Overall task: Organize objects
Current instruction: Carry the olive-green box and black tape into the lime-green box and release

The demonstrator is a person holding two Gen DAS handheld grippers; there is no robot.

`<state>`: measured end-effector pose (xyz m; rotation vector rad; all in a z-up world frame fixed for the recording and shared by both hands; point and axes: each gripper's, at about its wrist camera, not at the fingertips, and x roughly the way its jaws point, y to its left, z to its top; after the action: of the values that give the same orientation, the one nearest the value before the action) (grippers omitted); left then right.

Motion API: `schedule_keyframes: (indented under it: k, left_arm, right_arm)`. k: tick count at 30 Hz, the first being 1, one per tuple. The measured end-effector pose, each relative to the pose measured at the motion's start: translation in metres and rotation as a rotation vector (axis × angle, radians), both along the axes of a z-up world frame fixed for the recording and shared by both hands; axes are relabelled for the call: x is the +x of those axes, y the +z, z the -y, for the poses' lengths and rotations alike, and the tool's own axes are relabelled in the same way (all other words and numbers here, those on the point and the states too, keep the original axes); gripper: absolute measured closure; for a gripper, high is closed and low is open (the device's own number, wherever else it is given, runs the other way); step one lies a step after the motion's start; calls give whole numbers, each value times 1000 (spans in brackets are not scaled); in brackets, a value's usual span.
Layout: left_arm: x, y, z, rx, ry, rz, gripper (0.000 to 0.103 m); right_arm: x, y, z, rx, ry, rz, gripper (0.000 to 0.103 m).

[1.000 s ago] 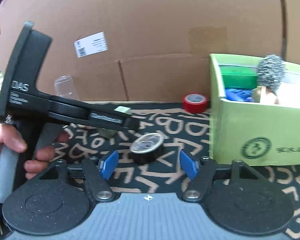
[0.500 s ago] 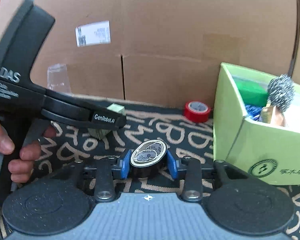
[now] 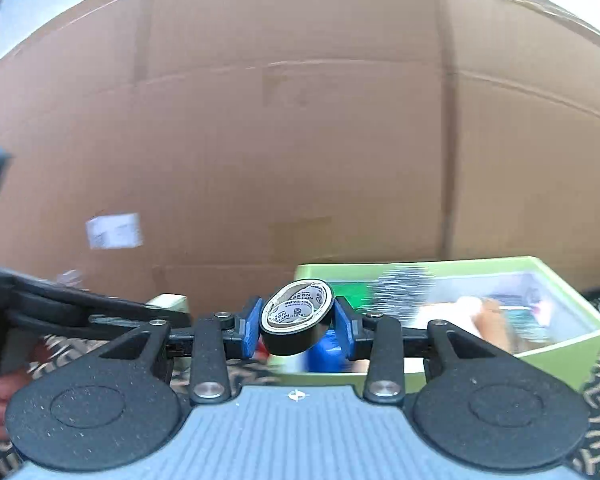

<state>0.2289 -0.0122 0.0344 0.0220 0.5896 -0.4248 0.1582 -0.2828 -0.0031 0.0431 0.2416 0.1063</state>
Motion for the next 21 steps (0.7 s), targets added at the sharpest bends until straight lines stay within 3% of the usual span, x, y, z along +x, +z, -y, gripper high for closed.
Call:
schedule_keyframes:
  k: [3, 6, 11, 14, 17, 21]
  left_arm:
    - [-7, 13, 27, 11, -41, 28, 80]
    - [-11, 23, 54, 6, -82, 39, 80]
    - [-19, 32, 90, 61, -73, 123, 77]
    - [-20, 39, 94, -11, -136, 73, 81]
    - [-30, 45, 108, 37, -141, 149, 81]
    - [-30, 47, 117, 36, -167, 133, 82]
  right_arm:
    - [2, 2, 27, 34, -74, 7, 61]
    - [5, 0, 43, 3, -155, 17, 61]
    - [18, -6, 70, -23, -265, -4, 61]
    - [23, -8, 83, -17, -295, -5, 61]
    - [25, -7, 89, -18, -315, -5, 61]
    - [30, -8, 95, -37, -314, 6, 61]
